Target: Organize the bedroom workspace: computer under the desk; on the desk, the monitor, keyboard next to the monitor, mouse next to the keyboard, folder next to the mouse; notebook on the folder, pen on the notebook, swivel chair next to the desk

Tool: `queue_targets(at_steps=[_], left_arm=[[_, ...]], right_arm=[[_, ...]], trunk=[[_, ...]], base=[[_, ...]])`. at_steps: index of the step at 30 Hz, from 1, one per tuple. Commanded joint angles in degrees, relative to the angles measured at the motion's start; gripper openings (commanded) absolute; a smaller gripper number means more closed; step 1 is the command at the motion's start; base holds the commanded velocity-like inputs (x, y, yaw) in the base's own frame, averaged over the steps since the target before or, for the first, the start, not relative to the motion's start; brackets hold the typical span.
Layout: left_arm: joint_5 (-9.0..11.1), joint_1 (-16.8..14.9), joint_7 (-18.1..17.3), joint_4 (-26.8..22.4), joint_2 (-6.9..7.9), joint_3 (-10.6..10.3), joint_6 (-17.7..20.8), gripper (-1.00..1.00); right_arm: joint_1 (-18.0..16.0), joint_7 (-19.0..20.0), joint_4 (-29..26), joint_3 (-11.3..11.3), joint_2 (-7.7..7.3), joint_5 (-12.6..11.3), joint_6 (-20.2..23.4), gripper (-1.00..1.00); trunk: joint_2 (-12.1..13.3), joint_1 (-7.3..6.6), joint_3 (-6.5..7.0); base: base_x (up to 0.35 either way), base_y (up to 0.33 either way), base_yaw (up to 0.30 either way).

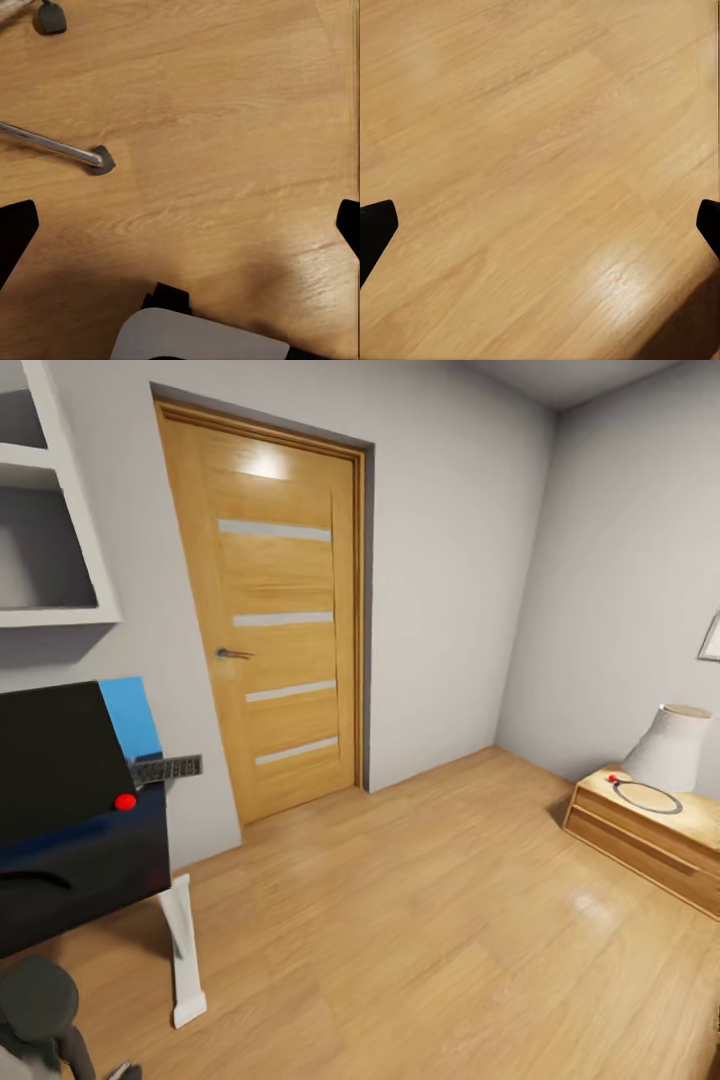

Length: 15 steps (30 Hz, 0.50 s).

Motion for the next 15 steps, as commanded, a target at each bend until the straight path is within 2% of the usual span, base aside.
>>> queue_targets(at_steps=[1,8,15], left_arm=[[0.06,0.03,0.01,-0.11,0.01,0.07,-0.03,1.00],[0.09,0.00,0.01,-0.11,0.02,0.07,-0.03,1.00],[0.09,0.02,0.01,-0.09,0.05,0.07,-0.03,1.00]], right_arm=[[-0.04,-0.09,0.04,-0.08,0.03,0.02,-0.17,1.00],[-0.04,-0.09,0.04,-0.08,0.03,0.03,-0.17,1.00],[-0.04,-0.09,0.04,-0.08,0.03,0.03,-0.17,1.00]], trunk=[[-0.02,0.04,-0.05],[-0.02,0.04,-0.05],[-0.02,0.04,-0.05]], base=[[0.331,-0.018,-0.101],[0.331,0.005,-0.024],[0.326,0.128,-0.002]])
